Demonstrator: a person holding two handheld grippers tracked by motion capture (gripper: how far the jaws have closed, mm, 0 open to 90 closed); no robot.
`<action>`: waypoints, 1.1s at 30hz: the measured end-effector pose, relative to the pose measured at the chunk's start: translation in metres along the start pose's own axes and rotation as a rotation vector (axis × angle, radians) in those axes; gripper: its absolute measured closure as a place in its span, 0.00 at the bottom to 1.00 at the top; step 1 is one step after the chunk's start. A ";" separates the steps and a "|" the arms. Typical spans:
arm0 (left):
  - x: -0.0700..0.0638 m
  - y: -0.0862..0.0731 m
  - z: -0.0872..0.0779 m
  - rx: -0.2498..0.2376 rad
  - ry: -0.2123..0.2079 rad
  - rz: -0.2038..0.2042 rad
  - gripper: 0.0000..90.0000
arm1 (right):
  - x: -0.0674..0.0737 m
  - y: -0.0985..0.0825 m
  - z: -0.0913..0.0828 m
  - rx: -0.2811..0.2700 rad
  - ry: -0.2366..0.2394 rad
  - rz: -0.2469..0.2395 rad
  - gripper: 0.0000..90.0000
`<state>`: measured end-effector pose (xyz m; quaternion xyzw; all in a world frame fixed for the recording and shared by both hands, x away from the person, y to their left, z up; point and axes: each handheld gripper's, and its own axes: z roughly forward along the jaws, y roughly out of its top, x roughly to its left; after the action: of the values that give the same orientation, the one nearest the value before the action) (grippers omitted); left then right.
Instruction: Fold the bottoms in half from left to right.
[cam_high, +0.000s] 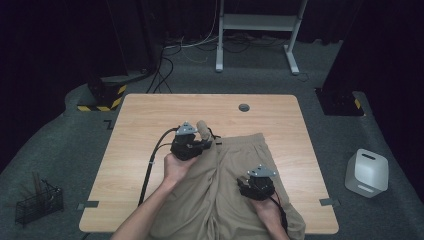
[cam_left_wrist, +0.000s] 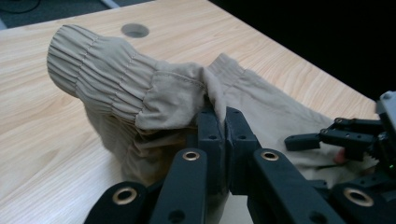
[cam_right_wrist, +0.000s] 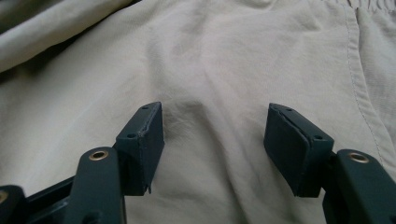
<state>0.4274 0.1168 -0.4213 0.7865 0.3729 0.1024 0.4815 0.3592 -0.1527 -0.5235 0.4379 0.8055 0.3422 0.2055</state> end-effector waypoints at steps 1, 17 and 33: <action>-0.001 0.002 0.002 -0.001 -0.006 0.002 0.97 | 0.000 0.000 0.000 0.000 0.000 0.000 0.42; -0.021 0.018 0.040 0.004 -0.096 0.030 0.97 | 0.000 0.000 0.000 0.000 -0.001 -0.001 0.42; -0.037 0.018 0.082 0.028 -0.167 0.024 0.96 | 0.000 0.000 0.000 0.001 -0.004 -0.006 0.42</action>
<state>0.4527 0.0308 -0.4414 0.8035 0.3231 0.0370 0.4985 0.3590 -0.1528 -0.5234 0.4363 0.8065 0.3406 0.2078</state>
